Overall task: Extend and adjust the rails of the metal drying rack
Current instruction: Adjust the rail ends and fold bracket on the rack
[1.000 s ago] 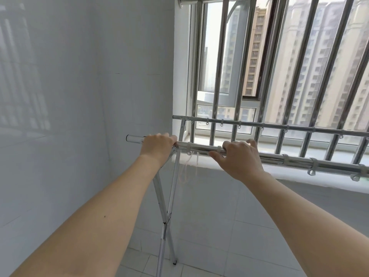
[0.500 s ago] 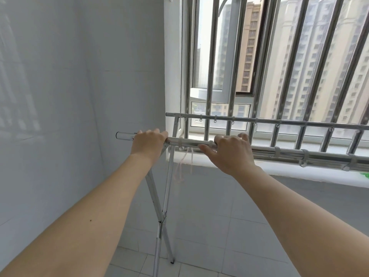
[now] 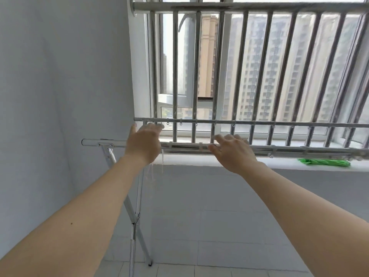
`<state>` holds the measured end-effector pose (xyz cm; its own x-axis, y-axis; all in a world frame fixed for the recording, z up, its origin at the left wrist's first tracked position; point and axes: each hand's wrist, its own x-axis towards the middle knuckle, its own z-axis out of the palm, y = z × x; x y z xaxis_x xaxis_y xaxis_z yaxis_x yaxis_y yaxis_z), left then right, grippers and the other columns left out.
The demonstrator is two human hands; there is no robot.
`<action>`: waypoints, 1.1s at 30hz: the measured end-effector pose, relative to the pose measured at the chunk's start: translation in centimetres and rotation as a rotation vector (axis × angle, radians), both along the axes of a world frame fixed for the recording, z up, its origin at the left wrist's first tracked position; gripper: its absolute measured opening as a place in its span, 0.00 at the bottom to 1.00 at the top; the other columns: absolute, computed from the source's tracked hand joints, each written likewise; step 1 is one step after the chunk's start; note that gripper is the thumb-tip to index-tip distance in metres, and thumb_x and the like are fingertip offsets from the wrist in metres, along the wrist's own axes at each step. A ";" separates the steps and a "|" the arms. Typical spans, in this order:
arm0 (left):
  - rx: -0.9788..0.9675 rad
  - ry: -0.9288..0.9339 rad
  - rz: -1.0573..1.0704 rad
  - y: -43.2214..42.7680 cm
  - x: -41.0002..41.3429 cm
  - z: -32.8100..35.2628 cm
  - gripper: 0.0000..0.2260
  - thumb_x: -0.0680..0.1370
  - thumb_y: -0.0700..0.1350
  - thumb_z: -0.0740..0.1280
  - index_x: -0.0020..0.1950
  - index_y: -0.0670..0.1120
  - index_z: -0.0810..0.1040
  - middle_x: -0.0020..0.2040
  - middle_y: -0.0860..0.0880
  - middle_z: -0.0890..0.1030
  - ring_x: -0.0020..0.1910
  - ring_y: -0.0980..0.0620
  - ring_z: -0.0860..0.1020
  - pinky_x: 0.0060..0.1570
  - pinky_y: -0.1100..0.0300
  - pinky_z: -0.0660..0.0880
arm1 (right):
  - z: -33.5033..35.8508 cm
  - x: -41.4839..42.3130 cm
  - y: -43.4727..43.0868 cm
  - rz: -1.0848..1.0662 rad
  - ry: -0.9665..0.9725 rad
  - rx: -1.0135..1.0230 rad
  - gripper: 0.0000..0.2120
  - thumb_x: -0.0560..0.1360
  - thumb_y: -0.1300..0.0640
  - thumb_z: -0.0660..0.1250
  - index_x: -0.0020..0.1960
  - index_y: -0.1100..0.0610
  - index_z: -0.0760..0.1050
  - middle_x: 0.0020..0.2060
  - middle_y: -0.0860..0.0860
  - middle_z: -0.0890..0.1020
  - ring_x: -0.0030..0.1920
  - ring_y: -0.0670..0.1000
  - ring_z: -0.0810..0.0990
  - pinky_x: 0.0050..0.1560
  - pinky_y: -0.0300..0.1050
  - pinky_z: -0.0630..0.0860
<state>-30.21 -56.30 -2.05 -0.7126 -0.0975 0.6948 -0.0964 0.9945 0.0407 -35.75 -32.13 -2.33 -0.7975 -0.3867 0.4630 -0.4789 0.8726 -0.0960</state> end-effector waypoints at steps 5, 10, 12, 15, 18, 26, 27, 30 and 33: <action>-0.016 -0.015 -0.238 10.8 -3.1 1.0 0.17 0.78 0.43 0.58 0.66 0.47 0.70 0.65 0.46 0.75 0.66 0.47 0.70 0.71 0.44 0.53 | 0.4 0.8 9.6 -0.178 -0.046 -0.034 0.21 0.79 0.43 0.51 0.69 0.50 0.68 0.65 0.57 0.74 0.66 0.59 0.68 0.64 0.56 0.64; -0.121 -0.058 -0.426 22.6 -5.4 0.9 0.17 0.77 0.46 0.59 0.67 0.48 0.69 0.67 0.46 0.72 0.67 0.46 0.68 0.71 0.44 0.54 | 0.7 1.6 20.2 -0.364 -0.065 -0.069 0.22 0.79 0.42 0.53 0.69 0.50 0.66 0.65 0.57 0.74 0.67 0.59 0.67 0.65 0.56 0.66; -0.152 -0.075 -0.499 27.3 -6.2 0.7 0.17 0.77 0.47 0.59 0.67 0.49 0.68 0.67 0.46 0.72 0.67 0.46 0.68 0.71 0.45 0.54 | 0.6 1.8 24.8 -0.441 -0.074 -0.104 0.22 0.79 0.43 0.54 0.69 0.50 0.67 0.66 0.57 0.73 0.68 0.59 0.67 0.66 0.55 0.67; -0.205 -0.076 -0.585 33.8 -7.6 0.4 0.18 0.77 0.47 0.60 0.66 0.50 0.68 0.66 0.47 0.72 0.66 0.46 0.68 0.71 0.46 0.55 | 0.4 2.2 31.4 -0.526 -0.077 -0.122 0.22 0.79 0.43 0.54 0.70 0.49 0.66 0.67 0.57 0.72 0.70 0.58 0.66 0.66 0.54 0.66; -0.228 -0.086 -0.682 41.6 -9.0 -0.2 0.18 0.76 0.47 0.61 0.66 0.51 0.69 0.65 0.48 0.72 0.65 0.47 0.69 0.70 0.47 0.56 | -0.1 2.3 38.8 -0.636 -0.084 -0.129 0.22 0.79 0.43 0.55 0.71 0.50 0.66 0.68 0.58 0.72 0.69 0.59 0.66 0.65 0.53 0.67; -0.270 -0.065 -0.824 61.0 -12.9 -0.9 0.20 0.75 0.48 0.63 0.66 0.48 0.67 0.65 0.47 0.72 0.66 0.46 0.68 0.69 0.47 0.57 | -0.4 1.8 56.9 -0.799 -0.099 -0.124 0.23 0.79 0.43 0.54 0.71 0.50 0.66 0.66 0.59 0.73 0.67 0.59 0.69 0.63 0.53 0.69; -0.264 -0.066 -0.840 63.6 -13.6 -0.9 0.19 0.75 0.48 0.63 0.66 0.48 0.67 0.65 0.47 0.71 0.66 0.46 0.68 0.70 0.46 0.57 | -0.3 1.4 59.4 -0.815 -0.099 -0.117 0.23 0.79 0.43 0.55 0.71 0.50 0.65 0.66 0.59 0.73 0.67 0.59 0.70 0.63 0.53 0.70; -0.252 -0.042 -0.879 69.7 -15.2 -0.9 0.21 0.74 0.48 0.63 0.67 0.49 0.67 0.65 0.47 0.71 0.66 0.46 0.68 0.70 0.47 0.57 | -0.2 0.0 65.0 -0.846 -0.096 -0.106 0.24 0.79 0.43 0.56 0.72 0.51 0.65 0.67 0.59 0.72 0.67 0.60 0.70 0.63 0.52 0.70; -0.248 -0.039 -0.879 74.5 -16.8 -1.3 0.21 0.74 0.47 0.64 0.66 0.49 0.68 0.65 0.47 0.72 0.65 0.45 0.68 0.69 0.46 0.58 | -0.7 -2.0 69.2 -0.841 -0.129 -0.116 0.23 0.79 0.44 0.57 0.72 0.50 0.65 0.66 0.58 0.72 0.66 0.60 0.70 0.62 0.52 0.70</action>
